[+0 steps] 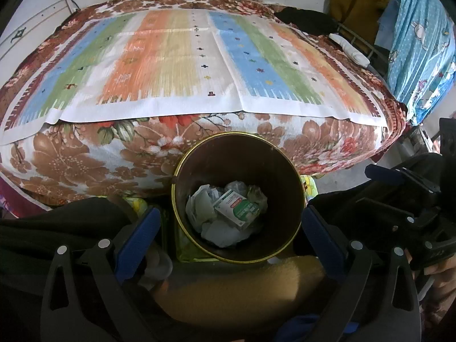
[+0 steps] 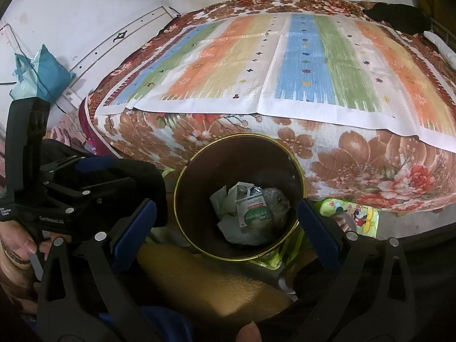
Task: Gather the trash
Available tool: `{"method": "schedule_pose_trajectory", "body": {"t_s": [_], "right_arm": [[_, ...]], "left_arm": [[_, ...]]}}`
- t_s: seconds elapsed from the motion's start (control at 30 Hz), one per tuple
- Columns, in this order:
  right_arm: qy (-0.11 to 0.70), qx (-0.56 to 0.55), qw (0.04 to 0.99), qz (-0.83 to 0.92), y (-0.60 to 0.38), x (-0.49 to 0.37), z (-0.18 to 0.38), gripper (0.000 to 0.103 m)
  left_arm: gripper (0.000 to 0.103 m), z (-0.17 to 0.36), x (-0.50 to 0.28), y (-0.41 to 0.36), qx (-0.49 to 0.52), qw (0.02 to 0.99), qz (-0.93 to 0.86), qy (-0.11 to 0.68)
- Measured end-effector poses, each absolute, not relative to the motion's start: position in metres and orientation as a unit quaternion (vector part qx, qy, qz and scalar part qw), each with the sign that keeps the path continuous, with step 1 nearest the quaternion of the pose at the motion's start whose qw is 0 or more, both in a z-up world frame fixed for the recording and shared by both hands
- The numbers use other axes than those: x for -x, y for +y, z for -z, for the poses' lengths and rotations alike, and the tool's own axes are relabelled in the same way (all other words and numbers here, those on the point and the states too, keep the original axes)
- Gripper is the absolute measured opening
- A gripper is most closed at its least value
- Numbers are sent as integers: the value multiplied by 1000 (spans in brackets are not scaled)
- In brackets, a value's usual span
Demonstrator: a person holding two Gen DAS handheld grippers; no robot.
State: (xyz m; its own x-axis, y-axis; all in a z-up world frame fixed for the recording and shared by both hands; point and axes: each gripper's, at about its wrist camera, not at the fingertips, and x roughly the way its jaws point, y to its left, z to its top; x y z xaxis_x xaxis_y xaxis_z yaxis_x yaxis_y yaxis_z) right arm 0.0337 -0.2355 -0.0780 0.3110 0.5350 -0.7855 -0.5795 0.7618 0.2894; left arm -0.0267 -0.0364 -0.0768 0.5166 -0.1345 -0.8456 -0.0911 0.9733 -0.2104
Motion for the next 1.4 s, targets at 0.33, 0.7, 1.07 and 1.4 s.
{"method": "schedule_pose_trajectory", "body": {"t_s": [0.33, 0.7, 1.07, 1.4], "right_arm": [[476, 19, 808, -347, -234, -32, 78, 94], [475, 17, 806, -353, -230, -30, 77, 94], [478, 15, 803, -357, -231, -30, 76, 94], [478, 14, 803, -357, -231, -30, 76, 94]], "left_arm": [[97, 77, 27, -37, 118, 863, 15, 492], [97, 75, 26, -40, 123, 862, 17, 491], [97, 75, 26, -40, 124, 862, 17, 491], [97, 76, 26, -40, 125, 862, 17, 491]]}}
